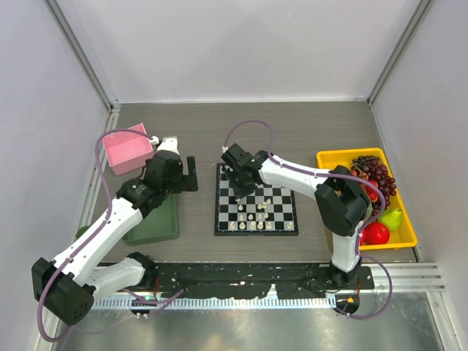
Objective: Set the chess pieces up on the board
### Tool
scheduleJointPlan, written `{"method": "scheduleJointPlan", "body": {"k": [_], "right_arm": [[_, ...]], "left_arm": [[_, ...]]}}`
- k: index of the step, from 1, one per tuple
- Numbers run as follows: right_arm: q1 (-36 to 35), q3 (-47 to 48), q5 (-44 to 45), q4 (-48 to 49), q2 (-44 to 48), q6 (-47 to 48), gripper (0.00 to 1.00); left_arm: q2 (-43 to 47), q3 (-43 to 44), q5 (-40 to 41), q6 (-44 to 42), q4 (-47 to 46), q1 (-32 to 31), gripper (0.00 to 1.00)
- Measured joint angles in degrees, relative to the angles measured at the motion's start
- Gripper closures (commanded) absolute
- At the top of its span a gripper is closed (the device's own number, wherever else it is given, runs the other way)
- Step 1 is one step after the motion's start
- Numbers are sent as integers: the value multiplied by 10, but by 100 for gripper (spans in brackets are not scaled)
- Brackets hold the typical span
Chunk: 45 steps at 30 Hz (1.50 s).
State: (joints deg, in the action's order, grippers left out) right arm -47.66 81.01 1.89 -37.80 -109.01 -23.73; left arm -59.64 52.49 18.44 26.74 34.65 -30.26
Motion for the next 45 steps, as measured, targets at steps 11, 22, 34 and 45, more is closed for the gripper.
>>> {"method": "scheduleJointPlan", "body": {"k": [11, 22, 34, 45], "right_arm": [[-17, 10, 0, -16, 17, 14, 89], [-83, 40, -7, -29, 17, 44, 91], [-138, 42, -10, -46, 10, 70, 92], [-153, 42, -22, -57, -25, 71, 92]], "left_arm": [[13, 0, 21, 5, 2, 0, 0], [111, -32, 117, 46, 5, 0, 0], [149, -60, 165, 81, 13, 0, 0], [149, -60, 171, 92, 19, 0, 0]]}}
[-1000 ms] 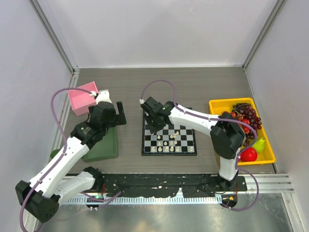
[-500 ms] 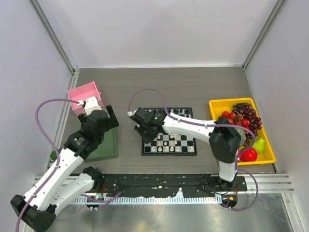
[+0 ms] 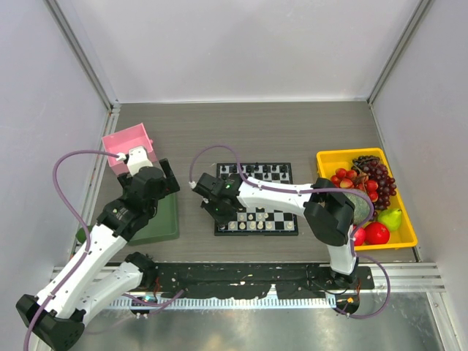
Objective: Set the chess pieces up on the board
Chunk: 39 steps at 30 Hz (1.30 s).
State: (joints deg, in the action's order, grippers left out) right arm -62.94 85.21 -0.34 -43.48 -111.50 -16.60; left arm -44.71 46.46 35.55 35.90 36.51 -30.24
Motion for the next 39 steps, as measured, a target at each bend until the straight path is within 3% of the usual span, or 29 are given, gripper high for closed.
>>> {"method": "scheduleJointPlan", "body": {"k": [39], "right_arm": [[0, 0, 17, -7, -2, 2, 87]], "left_arm": [[-2, -2, 2, 2, 2, 0, 0]]}}
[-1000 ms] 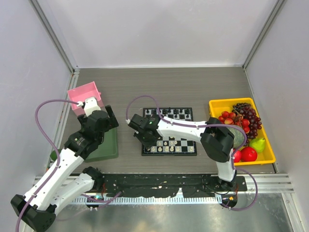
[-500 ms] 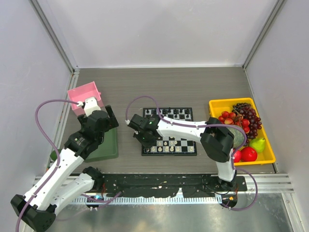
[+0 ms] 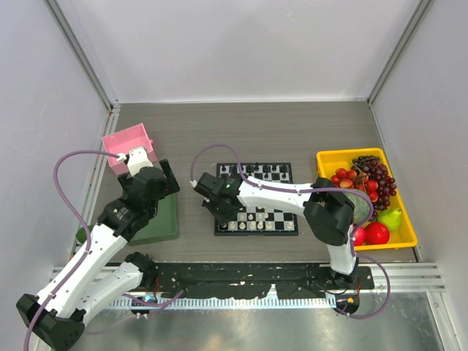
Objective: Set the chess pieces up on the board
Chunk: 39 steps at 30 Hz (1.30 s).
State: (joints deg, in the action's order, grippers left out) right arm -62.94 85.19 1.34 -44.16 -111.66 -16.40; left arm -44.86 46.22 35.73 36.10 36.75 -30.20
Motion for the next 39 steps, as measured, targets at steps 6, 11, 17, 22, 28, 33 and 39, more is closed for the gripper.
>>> {"method": "scheduleJointPlan", "body": {"k": [6, 11, 17, 22, 28, 33, 39], "right_arm": [[0, -1, 7, 4, 0, 0, 87], [0, -8, 4, 13, 3, 0, 87], [0, -19, 2, 25, 9, 0, 87], [0, -26, 0, 32, 13, 0, 87], [0, -32, -11, 40, 16, 0, 87], [0, -36, -16, 44, 19, 0, 87], [0, -36, -16, 44, 19, 0, 81]], "left_arm": [[0, 0, 0, 0, 1, 0, 0], [0, 0, -3, 0, 2, 0, 0], [-7, 0, -7, 0, 2, 0, 0], [-8, 0, -9, 0, 2, 0, 0], [-8, 0, -9, 0, 2, 0, 0], [-8, 0, -9, 2, 2, 0, 0], [-10, 0, -9, 8, 2, 0, 0]]}}
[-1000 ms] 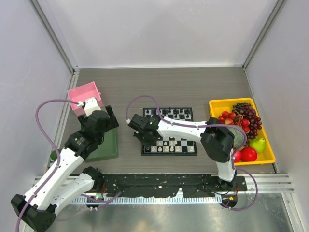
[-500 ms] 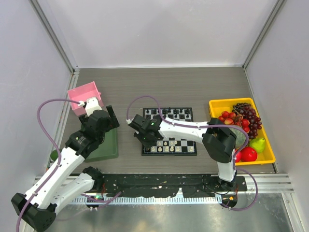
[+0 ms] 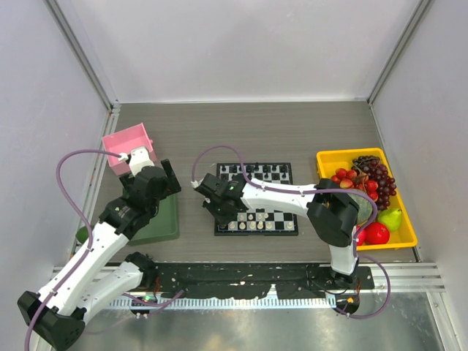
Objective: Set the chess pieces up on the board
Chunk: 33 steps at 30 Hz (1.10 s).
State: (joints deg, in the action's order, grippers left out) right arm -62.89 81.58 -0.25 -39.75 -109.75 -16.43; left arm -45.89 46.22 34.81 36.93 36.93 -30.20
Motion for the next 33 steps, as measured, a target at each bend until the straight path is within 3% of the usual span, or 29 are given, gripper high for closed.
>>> {"method": "scheduleJointPlan", "body": {"k": [6, 16, 26, 33], "right_arm": [[0, -1, 0, 0, 0, 0, 68], [-1, -16, -1, -8, -2, 0, 55], [3, -16, -1, -1, 9, 0, 54], [22, -29, 14, 5, 74, -4, 55]], "left_arm": [[-5, 0, 0, 2, 0, 0, 0], [-7, 0, -1, 2, 0, 0, 0], [-8, 0, -1, 2, 0, 0, 0], [-8, 0, -1, 2, 1, 0, 1]]}}
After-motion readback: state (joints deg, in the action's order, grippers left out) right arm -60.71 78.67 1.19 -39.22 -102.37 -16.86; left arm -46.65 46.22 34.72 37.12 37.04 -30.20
